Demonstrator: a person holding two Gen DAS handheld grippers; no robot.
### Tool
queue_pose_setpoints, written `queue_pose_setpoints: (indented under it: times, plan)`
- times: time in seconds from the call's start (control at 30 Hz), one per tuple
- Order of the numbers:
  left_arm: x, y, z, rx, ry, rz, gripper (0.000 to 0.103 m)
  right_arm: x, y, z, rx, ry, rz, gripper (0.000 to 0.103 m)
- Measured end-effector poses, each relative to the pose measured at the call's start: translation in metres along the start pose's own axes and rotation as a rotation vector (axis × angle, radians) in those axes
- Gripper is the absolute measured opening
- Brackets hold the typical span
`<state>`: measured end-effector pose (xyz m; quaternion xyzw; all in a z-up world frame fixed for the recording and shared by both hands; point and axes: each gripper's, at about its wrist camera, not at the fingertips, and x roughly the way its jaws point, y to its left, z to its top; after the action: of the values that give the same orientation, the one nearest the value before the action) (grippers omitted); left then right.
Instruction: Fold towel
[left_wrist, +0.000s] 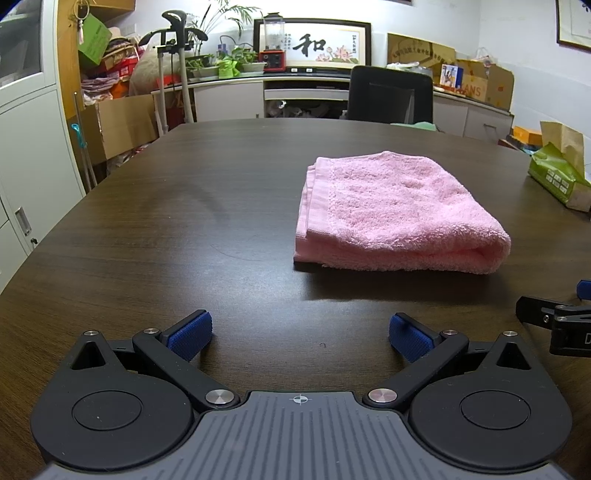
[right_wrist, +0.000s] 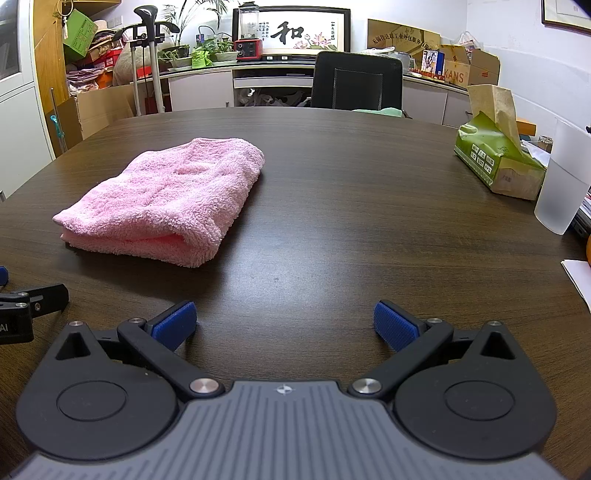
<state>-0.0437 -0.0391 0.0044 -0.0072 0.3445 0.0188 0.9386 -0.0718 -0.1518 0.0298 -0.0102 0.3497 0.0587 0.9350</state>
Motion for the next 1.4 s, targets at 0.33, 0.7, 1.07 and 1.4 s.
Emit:
queue_pose_setpoints:
  times: [0.33,0.7,1.07,1.4]
  plan:
    - [-0.0013,0.0013,-0.0001,-0.01,-0.005,-0.01,0.103,0.0,-0.0003,0.0001,0.0,0.0,0.0,0.103]
    - [-0.0029,-0.0034,-0.0019,0.02,0.0,-0.018,0.103,0.0,-0.0002,0.0,0.0,0.0,0.0,0.103]
    - [-0.0024,-0.0049,-0.0017,0.028,0.003,-0.015,0.103,-0.0001,-0.0003,0.0,0.0,0.0,0.0,0.103]
    - [-0.0027,-0.0044,-0.002,0.03,0.003,-0.014,0.103,-0.0001,-0.0003,0.0,0.0,0.0,0.0,0.103]
